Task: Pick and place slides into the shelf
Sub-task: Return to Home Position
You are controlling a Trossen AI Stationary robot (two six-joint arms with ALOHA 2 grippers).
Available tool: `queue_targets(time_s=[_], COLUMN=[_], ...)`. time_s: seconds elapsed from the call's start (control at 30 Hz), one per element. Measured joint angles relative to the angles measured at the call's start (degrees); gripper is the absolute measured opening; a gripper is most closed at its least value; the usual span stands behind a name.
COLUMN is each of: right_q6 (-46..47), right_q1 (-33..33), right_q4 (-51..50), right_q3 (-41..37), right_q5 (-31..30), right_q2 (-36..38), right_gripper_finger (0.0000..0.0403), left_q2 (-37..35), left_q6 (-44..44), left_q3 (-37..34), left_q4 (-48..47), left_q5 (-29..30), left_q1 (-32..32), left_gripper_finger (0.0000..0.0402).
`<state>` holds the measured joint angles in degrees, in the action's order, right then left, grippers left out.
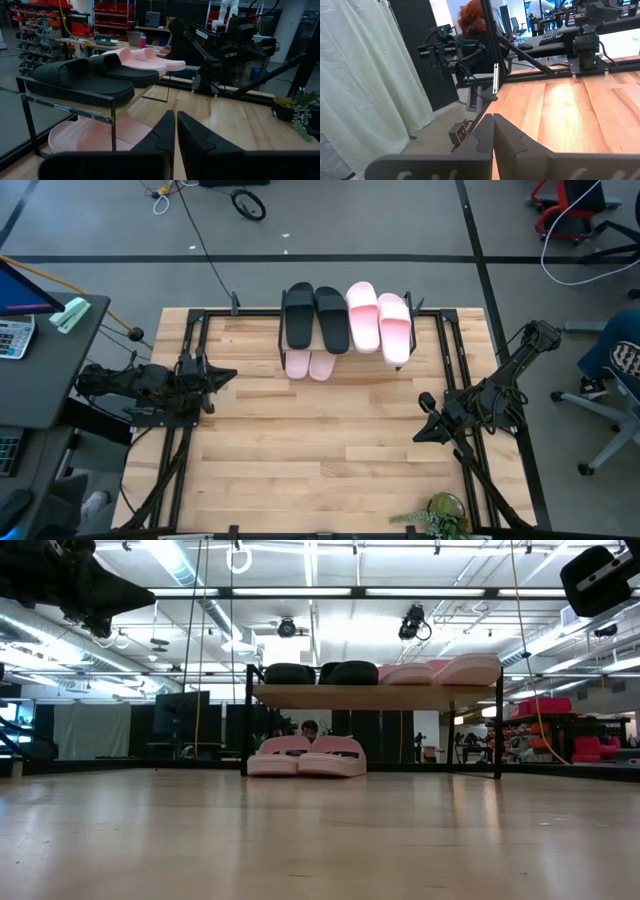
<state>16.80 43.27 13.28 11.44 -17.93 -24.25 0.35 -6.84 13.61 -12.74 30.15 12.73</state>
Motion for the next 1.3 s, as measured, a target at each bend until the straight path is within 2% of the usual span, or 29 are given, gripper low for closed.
queue_targets(time_s=[0.43,0.8,1.1,1.3], right_q6=[0.0,0.0,0.0,0.0], right_q1=[0.0,0.0,0.0,0.0], right_q4=[0.0,0.0,0.0,0.0], right_q3=[0.0,0.0,0.0,0.0], right_q5=[0.0,0.0,0.0,0.0], right_q2=[0.0,0.0,0.0,0.0], right_gripper_finger=[0.0009,0.0009,0.0009,0.0009], left_q2=[0.0,0.0,0.0,0.0], left_q6=[0.0,0.0,0.0,0.0], left_q3=[0.0,0.0,0.0,0.0], left_q4=[0.0,0.0,0.0,0.0], left_q5=[0.0,0.0,0.0,0.0], left_q1=[0.0,0.0,0.0,0.0], left_gripper_finger=[0.0036,0.0023,0.0036,0.0031])
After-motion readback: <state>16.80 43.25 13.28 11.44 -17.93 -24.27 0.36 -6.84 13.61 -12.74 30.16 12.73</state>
